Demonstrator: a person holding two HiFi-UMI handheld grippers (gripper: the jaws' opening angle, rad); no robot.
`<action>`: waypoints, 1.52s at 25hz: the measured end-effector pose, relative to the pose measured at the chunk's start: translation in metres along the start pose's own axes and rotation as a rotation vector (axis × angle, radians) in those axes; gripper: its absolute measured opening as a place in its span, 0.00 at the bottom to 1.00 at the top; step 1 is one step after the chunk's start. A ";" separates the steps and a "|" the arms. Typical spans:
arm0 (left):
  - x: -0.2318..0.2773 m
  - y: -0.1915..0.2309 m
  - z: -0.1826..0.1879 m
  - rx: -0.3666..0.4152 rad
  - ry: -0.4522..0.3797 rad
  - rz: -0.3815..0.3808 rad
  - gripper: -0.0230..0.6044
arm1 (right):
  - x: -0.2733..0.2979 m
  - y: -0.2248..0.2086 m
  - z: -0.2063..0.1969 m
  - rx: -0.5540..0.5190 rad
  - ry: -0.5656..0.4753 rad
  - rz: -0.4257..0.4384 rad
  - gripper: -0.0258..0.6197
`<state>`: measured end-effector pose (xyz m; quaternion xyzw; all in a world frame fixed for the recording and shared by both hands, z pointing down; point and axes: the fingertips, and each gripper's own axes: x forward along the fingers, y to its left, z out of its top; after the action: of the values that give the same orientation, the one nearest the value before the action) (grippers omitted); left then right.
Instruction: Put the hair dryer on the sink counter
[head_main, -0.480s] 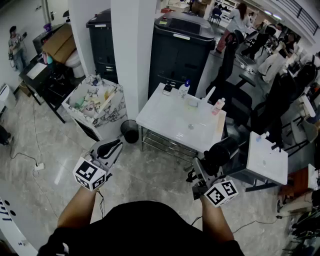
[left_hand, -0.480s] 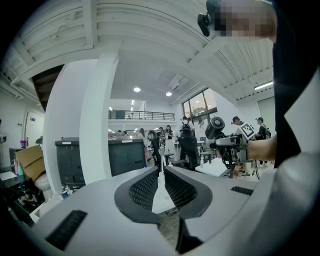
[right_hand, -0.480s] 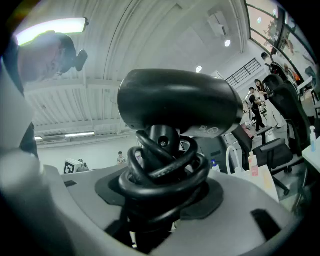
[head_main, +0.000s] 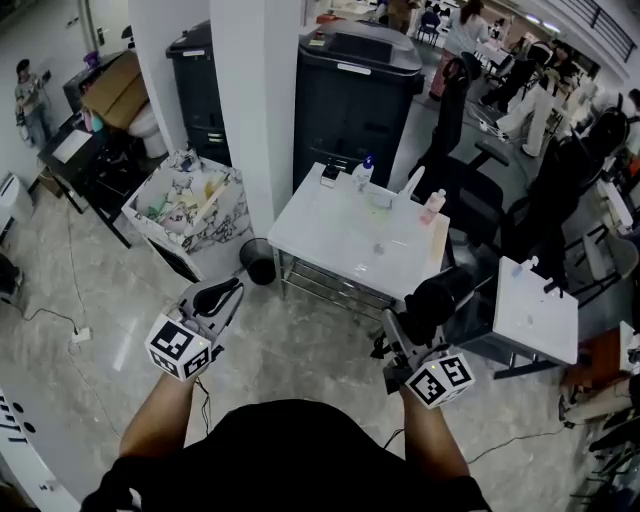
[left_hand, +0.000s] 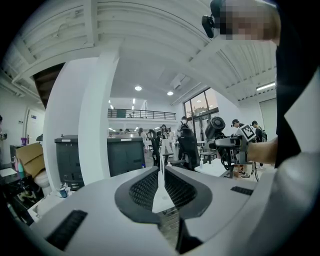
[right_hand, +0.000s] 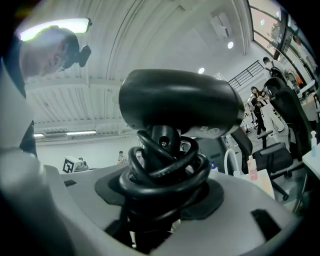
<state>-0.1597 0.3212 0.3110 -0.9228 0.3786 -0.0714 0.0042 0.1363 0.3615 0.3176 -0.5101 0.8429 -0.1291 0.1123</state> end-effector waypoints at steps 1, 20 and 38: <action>0.001 -0.002 0.000 -0.001 0.000 0.002 0.12 | -0.001 -0.001 0.001 -0.003 -0.001 0.003 0.46; 0.002 -0.023 -0.004 -0.022 0.022 0.008 0.12 | -0.010 -0.008 0.002 0.014 0.012 0.024 0.46; 0.064 0.045 -0.022 -0.048 0.038 -0.045 0.12 | 0.057 -0.042 -0.008 0.012 0.023 -0.024 0.46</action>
<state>-0.1490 0.2460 0.3377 -0.9294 0.3592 -0.0800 -0.0267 0.1431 0.2930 0.3355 -0.5180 0.8372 -0.1414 0.1040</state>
